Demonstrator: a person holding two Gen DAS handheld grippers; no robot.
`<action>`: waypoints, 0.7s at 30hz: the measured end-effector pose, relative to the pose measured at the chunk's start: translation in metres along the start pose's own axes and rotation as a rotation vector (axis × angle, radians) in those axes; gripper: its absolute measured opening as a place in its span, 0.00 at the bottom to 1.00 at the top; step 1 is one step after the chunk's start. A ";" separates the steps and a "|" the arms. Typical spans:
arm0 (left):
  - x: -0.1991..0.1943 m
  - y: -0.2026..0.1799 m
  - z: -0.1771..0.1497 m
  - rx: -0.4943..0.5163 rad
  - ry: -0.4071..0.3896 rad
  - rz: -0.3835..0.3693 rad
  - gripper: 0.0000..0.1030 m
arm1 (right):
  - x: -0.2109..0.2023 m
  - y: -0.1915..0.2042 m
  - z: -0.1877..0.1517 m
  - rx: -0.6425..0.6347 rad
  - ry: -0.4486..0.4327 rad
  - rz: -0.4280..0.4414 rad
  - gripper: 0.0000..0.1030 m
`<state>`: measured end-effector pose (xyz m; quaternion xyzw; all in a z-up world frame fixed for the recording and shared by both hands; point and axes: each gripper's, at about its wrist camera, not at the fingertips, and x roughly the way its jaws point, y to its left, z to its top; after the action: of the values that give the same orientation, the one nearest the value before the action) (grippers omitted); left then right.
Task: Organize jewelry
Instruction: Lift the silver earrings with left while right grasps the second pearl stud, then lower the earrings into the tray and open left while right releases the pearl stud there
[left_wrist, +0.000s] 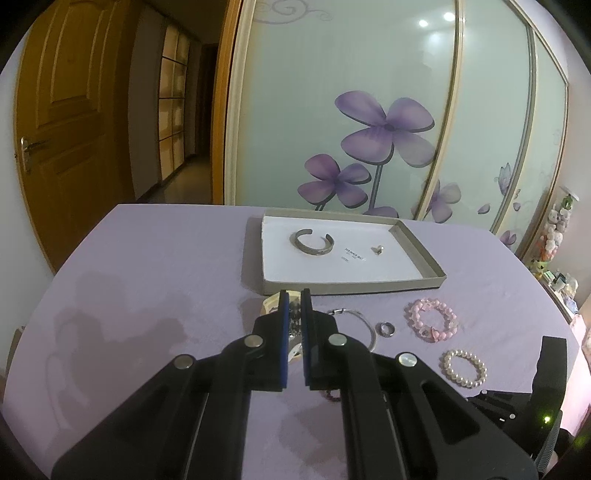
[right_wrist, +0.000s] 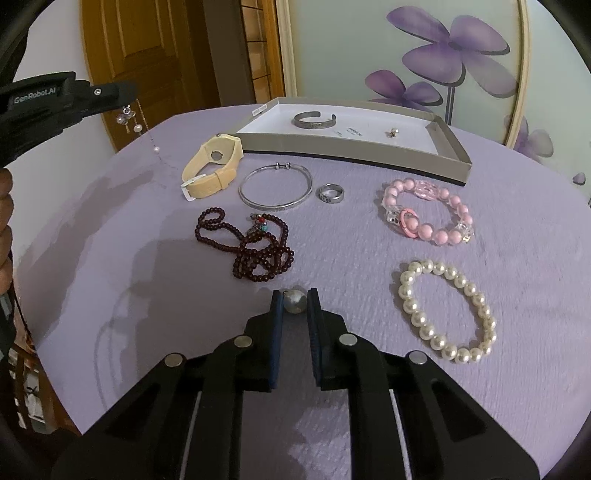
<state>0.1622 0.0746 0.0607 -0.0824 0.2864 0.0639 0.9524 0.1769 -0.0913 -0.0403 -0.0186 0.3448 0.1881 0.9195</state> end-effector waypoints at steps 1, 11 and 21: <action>0.000 0.000 0.001 0.001 -0.001 -0.001 0.06 | -0.003 -0.001 0.000 -0.002 -0.008 0.003 0.13; 0.013 -0.011 0.024 0.024 -0.018 -0.004 0.06 | -0.045 -0.030 0.037 0.019 -0.175 -0.049 0.13; 0.046 -0.028 0.056 0.029 -0.041 -0.022 0.06 | -0.044 -0.068 0.085 0.026 -0.295 -0.136 0.13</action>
<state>0.2349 0.0615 0.0844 -0.0703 0.2668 0.0508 0.9598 0.2244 -0.1551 0.0461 -0.0021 0.2062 0.1217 0.9709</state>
